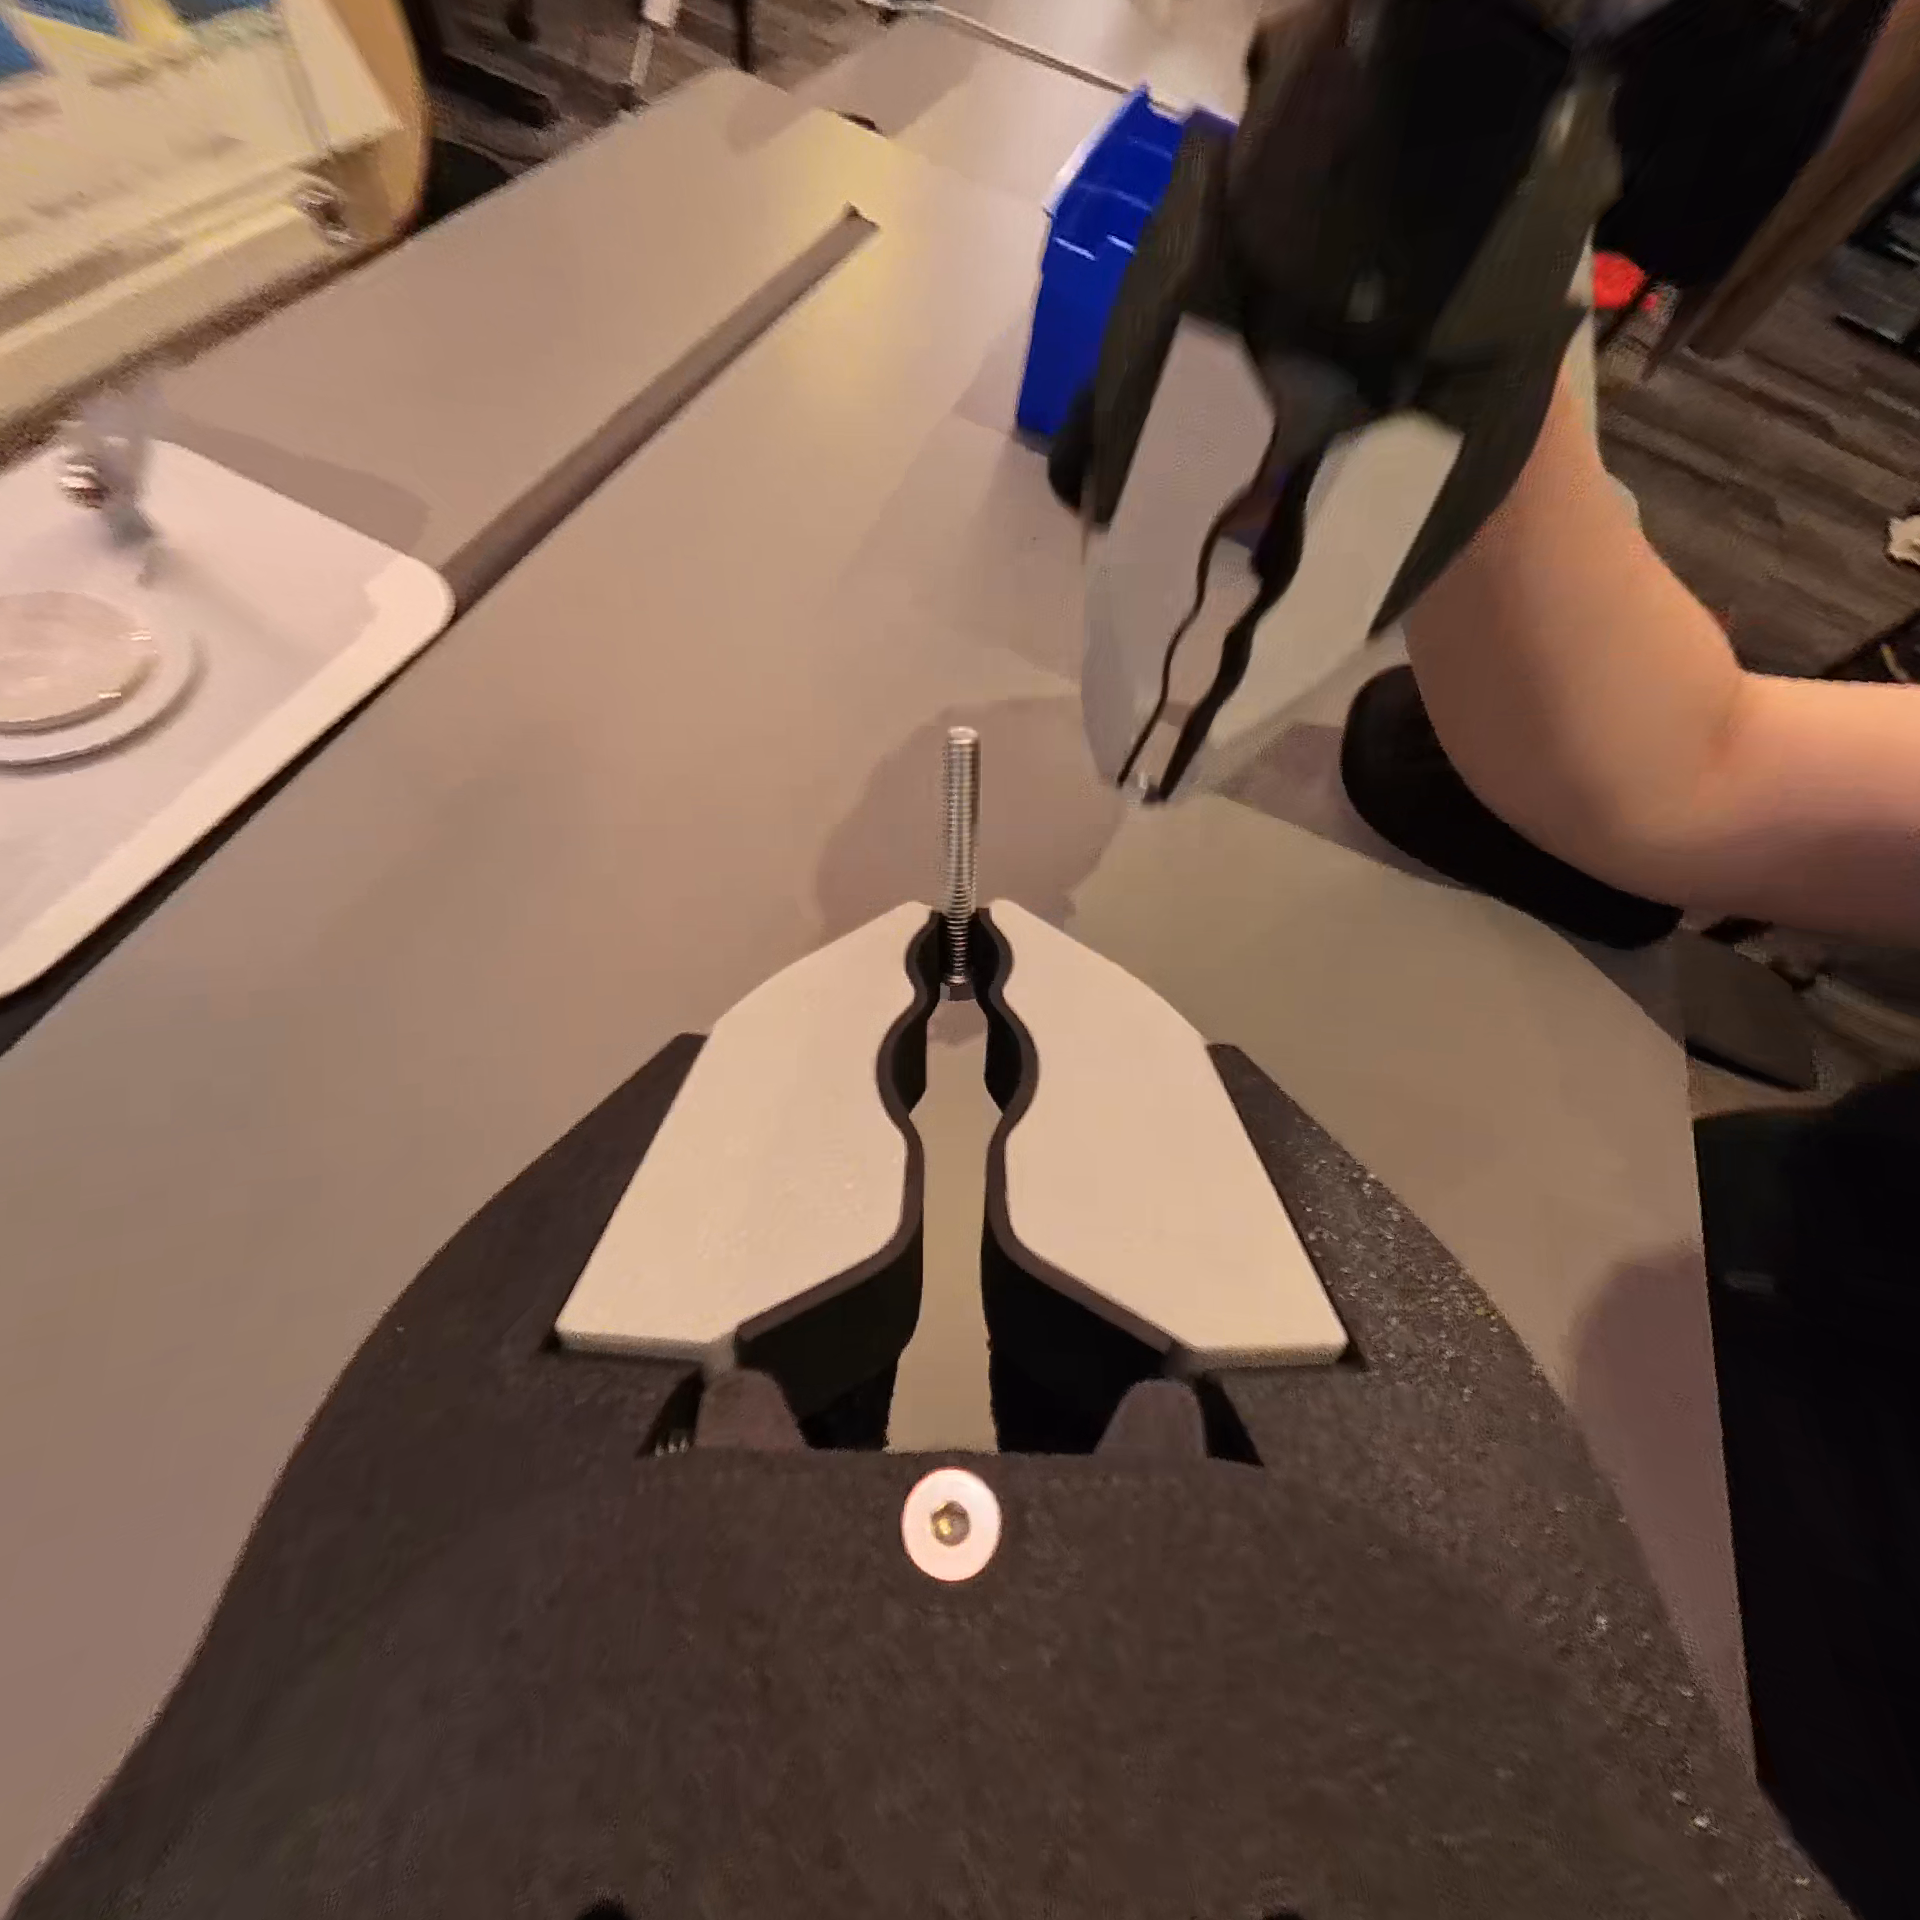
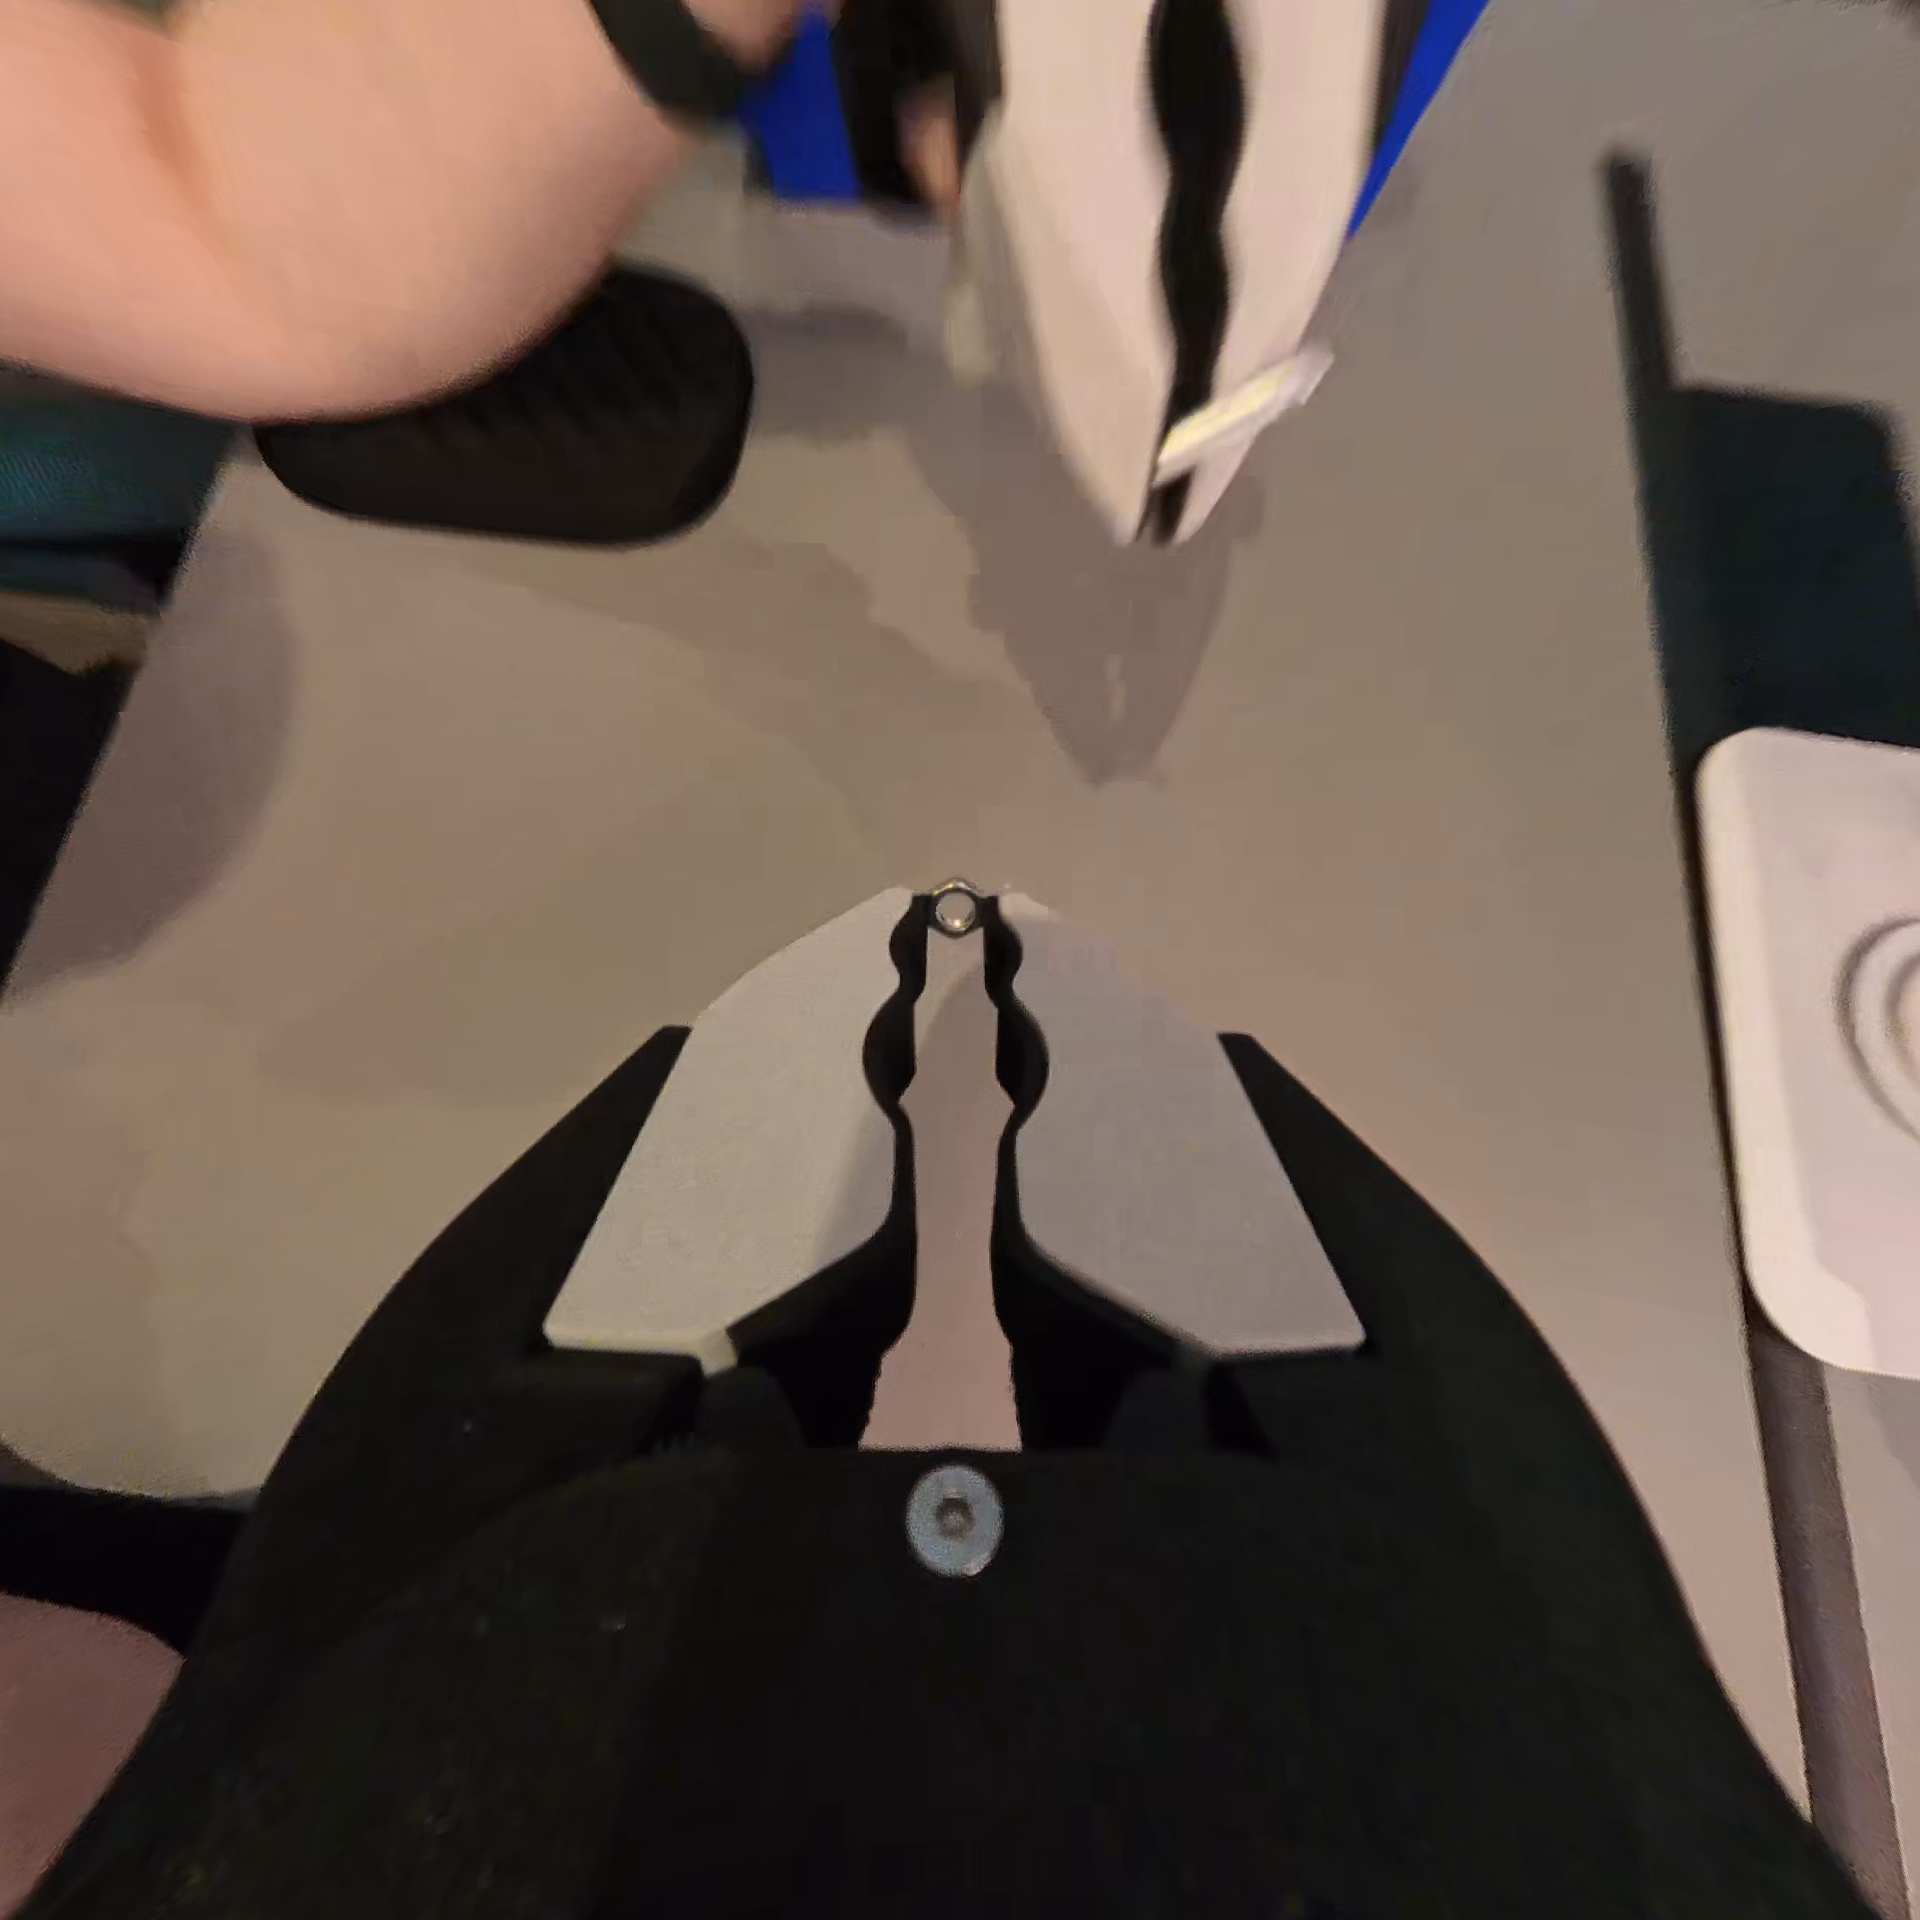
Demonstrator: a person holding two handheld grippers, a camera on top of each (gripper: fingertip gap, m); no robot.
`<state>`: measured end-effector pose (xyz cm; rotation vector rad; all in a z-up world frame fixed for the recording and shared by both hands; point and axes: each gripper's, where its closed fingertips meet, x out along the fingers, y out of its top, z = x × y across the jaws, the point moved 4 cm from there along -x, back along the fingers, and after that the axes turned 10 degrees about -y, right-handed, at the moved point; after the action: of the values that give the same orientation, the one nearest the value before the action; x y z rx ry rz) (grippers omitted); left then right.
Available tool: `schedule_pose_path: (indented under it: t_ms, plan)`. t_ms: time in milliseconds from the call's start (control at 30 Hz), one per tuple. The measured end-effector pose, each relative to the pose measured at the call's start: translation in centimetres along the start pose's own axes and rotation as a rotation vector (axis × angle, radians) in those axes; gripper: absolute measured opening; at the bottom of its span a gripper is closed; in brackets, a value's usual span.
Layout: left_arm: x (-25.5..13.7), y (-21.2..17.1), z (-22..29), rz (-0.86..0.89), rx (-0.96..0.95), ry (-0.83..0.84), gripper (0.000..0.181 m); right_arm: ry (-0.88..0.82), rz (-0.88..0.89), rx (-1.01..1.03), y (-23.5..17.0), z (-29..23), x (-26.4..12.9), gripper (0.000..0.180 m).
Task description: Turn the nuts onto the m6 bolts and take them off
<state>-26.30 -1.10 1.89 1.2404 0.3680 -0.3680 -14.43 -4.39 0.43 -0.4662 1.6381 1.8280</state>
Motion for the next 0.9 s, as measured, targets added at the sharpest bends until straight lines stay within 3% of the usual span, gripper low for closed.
schedule_pose_path:
  t_ms: [133, 400, 900]
  plan:
    - [3.3, -0.5, 0.9, -0.061, 0.089, -0.070, 0.005, -0.021, 0.150, 0.028, 0.8, 0.6, -2.9, 0.009]
    - [6.1, -0.7, 3.3, -0.146, 0.323, -0.090, 0.005, -0.011, 0.131, -0.058, 0.9, -0.3, -2.4, 0.009]
    - [6.6, -1.2, 3.7, -0.224, 0.338, -0.052, 0.005, -0.068, 0.038, -0.153, 1.0, -1.1, -1.8, 0.009]
